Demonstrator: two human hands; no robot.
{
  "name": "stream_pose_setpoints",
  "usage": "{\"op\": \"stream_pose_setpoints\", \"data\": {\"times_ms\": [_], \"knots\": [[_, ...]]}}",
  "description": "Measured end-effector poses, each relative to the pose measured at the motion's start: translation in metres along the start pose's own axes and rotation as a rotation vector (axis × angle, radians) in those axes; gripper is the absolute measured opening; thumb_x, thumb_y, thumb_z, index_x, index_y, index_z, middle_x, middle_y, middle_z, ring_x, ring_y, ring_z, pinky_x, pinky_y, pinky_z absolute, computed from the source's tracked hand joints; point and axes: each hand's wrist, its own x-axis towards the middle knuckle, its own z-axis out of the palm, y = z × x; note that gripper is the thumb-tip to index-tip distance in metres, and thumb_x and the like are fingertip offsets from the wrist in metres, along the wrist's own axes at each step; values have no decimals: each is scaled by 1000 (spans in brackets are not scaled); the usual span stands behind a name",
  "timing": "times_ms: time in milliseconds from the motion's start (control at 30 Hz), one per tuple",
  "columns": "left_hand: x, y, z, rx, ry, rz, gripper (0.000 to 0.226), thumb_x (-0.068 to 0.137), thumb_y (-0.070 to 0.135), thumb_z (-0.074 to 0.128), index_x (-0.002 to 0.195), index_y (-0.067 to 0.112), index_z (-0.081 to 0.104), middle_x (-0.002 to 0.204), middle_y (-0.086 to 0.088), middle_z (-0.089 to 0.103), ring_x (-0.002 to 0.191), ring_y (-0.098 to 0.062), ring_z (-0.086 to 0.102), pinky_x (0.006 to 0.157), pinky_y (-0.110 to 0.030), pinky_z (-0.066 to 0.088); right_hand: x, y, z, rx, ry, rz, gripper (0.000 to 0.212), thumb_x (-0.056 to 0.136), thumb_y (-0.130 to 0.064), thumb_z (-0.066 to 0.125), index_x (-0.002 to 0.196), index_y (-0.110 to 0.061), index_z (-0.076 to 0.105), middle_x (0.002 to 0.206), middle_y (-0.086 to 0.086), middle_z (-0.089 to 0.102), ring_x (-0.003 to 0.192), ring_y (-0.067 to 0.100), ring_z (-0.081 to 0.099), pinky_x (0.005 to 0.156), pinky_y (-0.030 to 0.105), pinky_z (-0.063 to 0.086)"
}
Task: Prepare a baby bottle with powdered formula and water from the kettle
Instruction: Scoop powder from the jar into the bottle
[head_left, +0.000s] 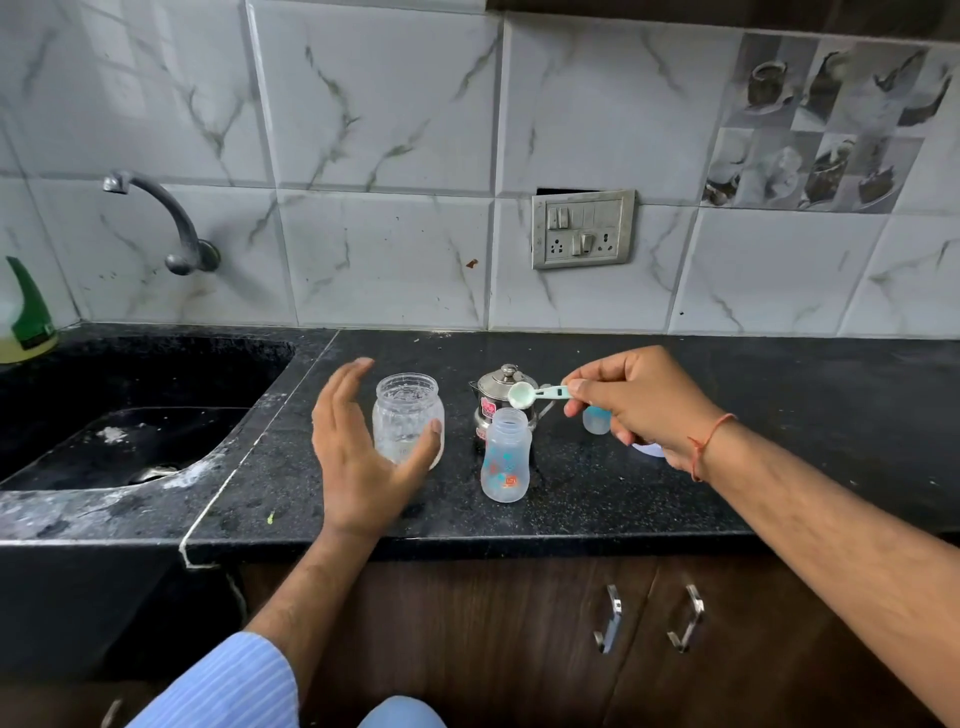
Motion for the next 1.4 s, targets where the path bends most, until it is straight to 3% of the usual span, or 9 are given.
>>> {"op": "stream_pose_setpoints", "data": {"times_ms": [100,167,233,300,400,433,567,700,1400], "knots": [[-17,17,4,-148,-13,117,72,85,48,84,146,24,56,143,18,58,123,-11,61,106,-31,47,-6,6,4,-136,44,-115,13,100,-23,74,91,-26,84,82,-8,83,36,13,49,40,22,45],[-27,29,11,-277,-137,-6,69,84,48,87,142,31,55,137,23,62,84,-15,67,76,-35,58,-10,9,8,-231,76,-204,14,100,-27,74,90,-32,84,80,-16,81,36,11,54,44,23,51],[-35,36,19,-297,-249,-133,71,79,52,90,140,38,56,138,28,63,60,-18,63,61,-40,61,-14,8,12,-341,120,-281,13,98,-30,75,92,-36,85,77,-25,79,38,6,58,47,16,50],[-37,37,25,-299,-329,-206,81,73,58,93,143,37,58,138,28,66,70,-13,64,73,-38,61,-19,4,16,-471,157,-362,12,97,-32,75,95,-37,86,76,-29,77,47,6,64,50,12,48],[-28,36,29,-214,-508,-240,99,65,71,89,149,28,59,137,23,68,122,4,64,109,-32,53,-25,1,19,-629,154,-479,14,98,-35,73,104,-36,86,84,-15,82,66,9,73,68,32,61],[-24,36,29,-170,-601,-238,101,63,76,87,148,29,60,136,23,68,127,8,61,114,-31,51,-27,1,20,-654,159,-525,15,98,-34,73,107,-34,86,90,-12,84,74,12,77,72,36,63],[-17,36,34,-30,-803,-240,97,62,86,82,145,40,61,123,29,73,118,9,65,107,-34,57,-34,0,23,-777,201,-710,15,98,-27,76,108,-33,86,88,-13,83,79,20,78,64,36,60],[-18,34,38,32,-778,-238,77,66,84,80,133,48,69,116,29,77,110,6,68,100,-38,59,-37,-1,21,-884,200,-785,16,98,-25,77,110,-30,85,79,-10,78,69,25,75,53,35,56],[-21,32,40,113,-787,-275,92,66,72,92,148,44,63,127,26,76,120,1,67,102,-35,58,-34,7,14,-967,136,-861,23,99,-16,75,119,-24,83,89,-4,81,73,25,77,56,37,59]]}}
